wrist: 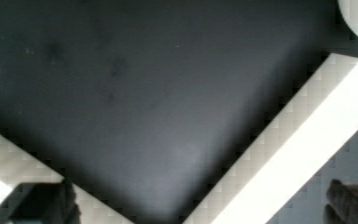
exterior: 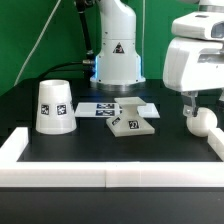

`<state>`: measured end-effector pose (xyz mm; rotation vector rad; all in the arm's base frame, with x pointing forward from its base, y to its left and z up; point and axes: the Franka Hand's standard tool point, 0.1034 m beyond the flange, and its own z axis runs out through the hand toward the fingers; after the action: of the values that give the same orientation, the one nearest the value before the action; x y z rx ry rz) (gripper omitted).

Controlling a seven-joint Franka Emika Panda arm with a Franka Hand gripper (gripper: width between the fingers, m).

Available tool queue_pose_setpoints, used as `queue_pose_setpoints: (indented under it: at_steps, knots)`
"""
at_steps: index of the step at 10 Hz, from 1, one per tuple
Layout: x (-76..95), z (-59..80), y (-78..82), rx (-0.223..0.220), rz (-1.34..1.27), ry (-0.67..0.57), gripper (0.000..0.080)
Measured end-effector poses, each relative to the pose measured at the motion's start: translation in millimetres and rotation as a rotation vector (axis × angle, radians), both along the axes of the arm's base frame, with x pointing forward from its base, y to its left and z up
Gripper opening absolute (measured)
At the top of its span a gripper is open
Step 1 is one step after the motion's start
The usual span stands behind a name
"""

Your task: Assemble lamp

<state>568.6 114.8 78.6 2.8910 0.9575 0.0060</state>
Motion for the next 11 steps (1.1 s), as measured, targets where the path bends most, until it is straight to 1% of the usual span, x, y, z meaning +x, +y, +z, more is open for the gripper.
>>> queue_pose_setpoints:
  at_steps: [2,3,4,5,7,8,9,10,11]
  knots:
    - [-25.8,-1.9,-12.0,0.011,-0.011,-0.016,0.0699]
    - [-37.2,-0.2,-20.7,0.012,0.004,-0.022,0.0699]
    - [-48.2,-0.1,-33.6,0.015,-0.005,-0.031,0.0699]
    - [-58.4,-0.8,-43.1,0.018,-0.062,-0.037,0.0699]
    - [-59.0,-2.1,-38.9,0.037,-0.216,-0.043,0.0699]
    - [-59.5,-2.7,-38.2,0.044,-0.265,-0.044,0.0699]
    - [-60.2,-2.7,-38.6,0.042,-0.258,-0.039,0.0699]
    - [-65.8,-1.0,-43.5,0.032,-0.275,-0.016,0.0699]
    - [-73.6,1.9,-55.6,0.032,-0.285,-0.005,0.0699]
